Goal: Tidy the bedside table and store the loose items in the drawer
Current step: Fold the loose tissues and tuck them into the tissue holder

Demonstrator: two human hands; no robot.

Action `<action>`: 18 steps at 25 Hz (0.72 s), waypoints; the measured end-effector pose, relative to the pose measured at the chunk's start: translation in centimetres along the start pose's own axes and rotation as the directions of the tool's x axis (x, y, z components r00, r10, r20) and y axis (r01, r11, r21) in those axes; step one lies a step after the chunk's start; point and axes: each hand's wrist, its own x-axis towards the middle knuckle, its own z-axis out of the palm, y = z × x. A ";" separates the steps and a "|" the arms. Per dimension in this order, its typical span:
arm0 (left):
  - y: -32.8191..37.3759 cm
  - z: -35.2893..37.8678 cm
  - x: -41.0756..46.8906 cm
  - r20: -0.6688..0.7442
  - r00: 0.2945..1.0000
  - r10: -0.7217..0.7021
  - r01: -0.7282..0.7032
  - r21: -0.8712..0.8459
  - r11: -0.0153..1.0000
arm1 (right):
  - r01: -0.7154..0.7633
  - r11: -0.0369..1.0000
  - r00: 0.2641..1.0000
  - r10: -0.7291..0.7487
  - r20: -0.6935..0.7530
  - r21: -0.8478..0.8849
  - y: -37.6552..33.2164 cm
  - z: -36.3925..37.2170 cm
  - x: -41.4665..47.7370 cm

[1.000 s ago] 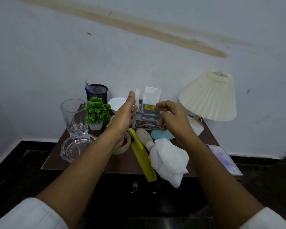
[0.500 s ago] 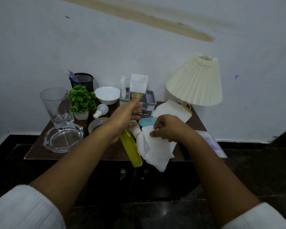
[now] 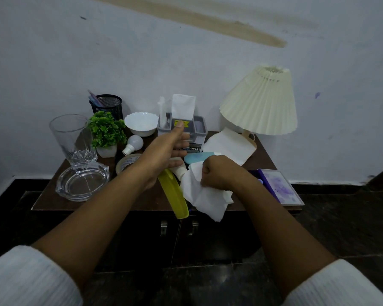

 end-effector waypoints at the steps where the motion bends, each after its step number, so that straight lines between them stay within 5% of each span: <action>1: -0.1 -0.2 0.1 0.001 1.000 0.002 -0.002 0.000 1.000 | 0.004 1.000 1.000 -0.004 -0.010 0.020 0.1 -0.4 -0.1; 5: -0.6 -0.5 0.4 -0.017 1.000 0.019 -0.019 0.006 1.000 | 0.003 0.963 0.988 0.040 -0.152 0.269 0.9 -2.4 -1.1; 10: -1.1 -0.5 0.4 -0.035 0.997 0.070 -0.069 0.008 0.998 | 0.167 0.801 0.929 0.067 -0.365 0.574 0.9 -4.5 -2.5; 18: -0.4 -0.8 0.2 -0.002 1.000 0.004 -0.005 -0.304 0.953 | 0.188 0.139 0.982 0.004 -0.190 0.972 -0.8 -4.6 -2.5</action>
